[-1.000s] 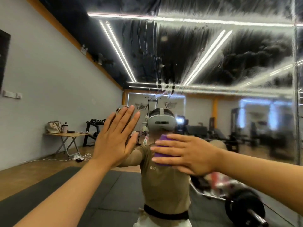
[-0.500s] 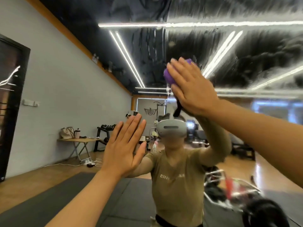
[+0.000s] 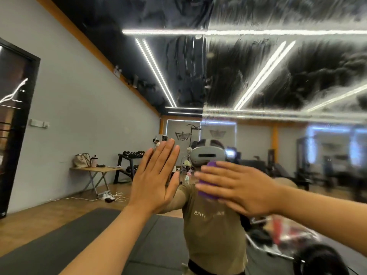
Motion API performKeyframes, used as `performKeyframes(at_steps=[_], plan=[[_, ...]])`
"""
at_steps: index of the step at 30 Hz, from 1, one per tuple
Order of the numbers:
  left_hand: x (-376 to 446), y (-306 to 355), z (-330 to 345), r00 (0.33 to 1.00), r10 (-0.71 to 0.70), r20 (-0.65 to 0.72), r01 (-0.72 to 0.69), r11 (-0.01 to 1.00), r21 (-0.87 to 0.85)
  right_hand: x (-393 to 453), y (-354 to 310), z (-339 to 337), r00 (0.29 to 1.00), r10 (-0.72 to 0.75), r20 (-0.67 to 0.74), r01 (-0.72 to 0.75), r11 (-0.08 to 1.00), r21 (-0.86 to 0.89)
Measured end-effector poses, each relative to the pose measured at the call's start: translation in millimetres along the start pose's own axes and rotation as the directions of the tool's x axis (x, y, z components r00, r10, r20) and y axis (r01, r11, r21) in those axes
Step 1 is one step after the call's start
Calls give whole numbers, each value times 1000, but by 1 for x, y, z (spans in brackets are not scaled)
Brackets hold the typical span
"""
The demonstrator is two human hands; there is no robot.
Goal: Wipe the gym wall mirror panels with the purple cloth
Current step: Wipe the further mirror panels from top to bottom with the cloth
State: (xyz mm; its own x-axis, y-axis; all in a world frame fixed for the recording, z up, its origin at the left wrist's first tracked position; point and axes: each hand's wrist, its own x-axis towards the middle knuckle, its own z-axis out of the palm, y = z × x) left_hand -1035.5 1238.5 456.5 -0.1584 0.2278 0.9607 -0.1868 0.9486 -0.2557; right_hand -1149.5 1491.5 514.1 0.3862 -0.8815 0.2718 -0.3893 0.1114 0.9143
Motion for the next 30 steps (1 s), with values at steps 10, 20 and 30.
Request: performKeyframes(at_steps=[10,20,30], plan=[[-1,-1,1,1000,-20,12,20,1000,-10,84,163,-62,784,601,-153,-592,799,105],[-1,0,1,1000,-13,16,14,1000,-11,61,89,-36,790,583,-191,-582,811,66],[-5,7,-1,997,-45,64,42,998,50,-19,-53,13,998,66,-3,-66,997,-35]])
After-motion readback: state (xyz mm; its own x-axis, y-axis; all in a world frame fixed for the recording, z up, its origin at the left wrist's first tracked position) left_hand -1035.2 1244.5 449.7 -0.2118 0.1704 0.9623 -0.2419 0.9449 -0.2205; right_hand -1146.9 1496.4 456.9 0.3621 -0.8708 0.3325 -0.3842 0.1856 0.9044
